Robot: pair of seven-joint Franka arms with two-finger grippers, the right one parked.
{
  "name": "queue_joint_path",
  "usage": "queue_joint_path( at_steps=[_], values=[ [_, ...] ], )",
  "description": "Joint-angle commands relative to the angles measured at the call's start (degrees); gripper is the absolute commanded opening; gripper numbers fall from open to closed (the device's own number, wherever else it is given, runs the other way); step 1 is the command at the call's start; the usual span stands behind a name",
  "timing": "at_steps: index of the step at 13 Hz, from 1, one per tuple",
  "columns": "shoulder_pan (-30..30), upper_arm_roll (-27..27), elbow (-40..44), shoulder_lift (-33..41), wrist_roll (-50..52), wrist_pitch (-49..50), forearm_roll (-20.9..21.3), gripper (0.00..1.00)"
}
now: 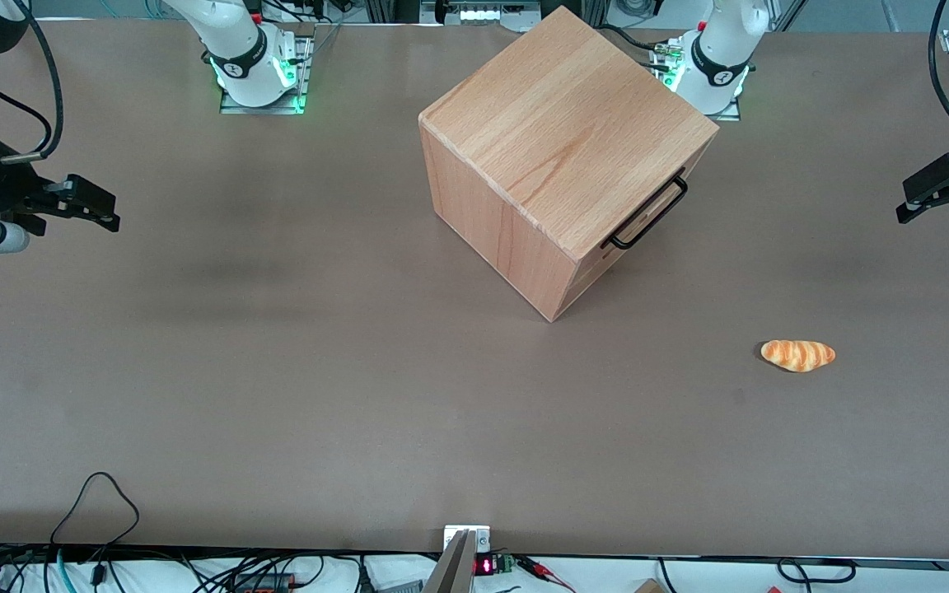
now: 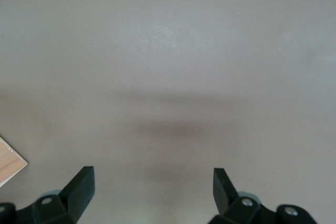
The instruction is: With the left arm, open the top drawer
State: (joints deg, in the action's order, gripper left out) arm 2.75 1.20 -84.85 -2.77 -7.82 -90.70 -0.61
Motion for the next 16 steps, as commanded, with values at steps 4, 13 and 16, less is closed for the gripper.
queue_joint_path(
  at_steps=[4, 13, 16],
  values=[
    [-0.4, 0.0, 2.6, -0.6, 0.7, 1.8, 1.1, 1.00],
    [-1.3, -3.5, 2.2, -5.0, -0.1, 1.8, 0.7, 1.00],
    [-1.3, -5.9, 2.3, -6.5, 0.3, 1.8, 0.5, 1.00]
  ],
)
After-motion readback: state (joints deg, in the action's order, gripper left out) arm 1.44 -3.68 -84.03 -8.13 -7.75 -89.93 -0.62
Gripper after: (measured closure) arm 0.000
